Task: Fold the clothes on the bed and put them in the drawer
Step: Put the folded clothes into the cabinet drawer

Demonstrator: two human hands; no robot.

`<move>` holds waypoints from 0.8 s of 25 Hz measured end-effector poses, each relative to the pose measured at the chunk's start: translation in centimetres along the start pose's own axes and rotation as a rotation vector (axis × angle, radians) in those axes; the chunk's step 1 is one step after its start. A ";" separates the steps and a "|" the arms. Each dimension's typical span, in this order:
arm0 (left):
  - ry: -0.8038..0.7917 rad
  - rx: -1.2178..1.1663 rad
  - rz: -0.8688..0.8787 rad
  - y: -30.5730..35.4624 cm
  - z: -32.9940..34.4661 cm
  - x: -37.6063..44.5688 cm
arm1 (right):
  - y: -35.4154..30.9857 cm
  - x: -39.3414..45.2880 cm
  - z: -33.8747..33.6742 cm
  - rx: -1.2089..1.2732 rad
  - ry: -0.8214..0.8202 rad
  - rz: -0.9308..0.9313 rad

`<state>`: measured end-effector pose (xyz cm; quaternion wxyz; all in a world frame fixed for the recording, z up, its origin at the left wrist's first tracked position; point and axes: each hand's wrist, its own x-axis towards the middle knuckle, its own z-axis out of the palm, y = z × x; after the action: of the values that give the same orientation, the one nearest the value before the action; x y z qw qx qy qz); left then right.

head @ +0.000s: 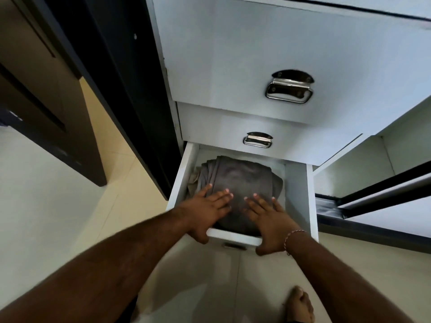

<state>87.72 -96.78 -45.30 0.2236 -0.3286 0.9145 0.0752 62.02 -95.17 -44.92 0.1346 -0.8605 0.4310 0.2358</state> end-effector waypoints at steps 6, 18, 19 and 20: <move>0.274 -0.126 -0.496 -2.4 -3.3 1.2 | 1.7 1.6 -1.9 -0.037 0.446 0.393; 0.193 -0.347 -0.525 -5.1 2.1 6.3 | 1.5 9.8 1.6 0.545 0.354 0.484; 0.196 -0.342 -0.544 -5.3 1.9 6.5 | 1.6 10.2 1.5 0.576 0.365 0.488; 0.197 -0.350 -0.563 -5.4 1.7 6.8 | 1.8 10.6 1.4 0.592 0.370 0.497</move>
<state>87.10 -104.34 -49.84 0.0864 -0.6073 0.7782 0.1344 65.60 -102.79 -51.71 0.2352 -0.6827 0.6911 -0.0312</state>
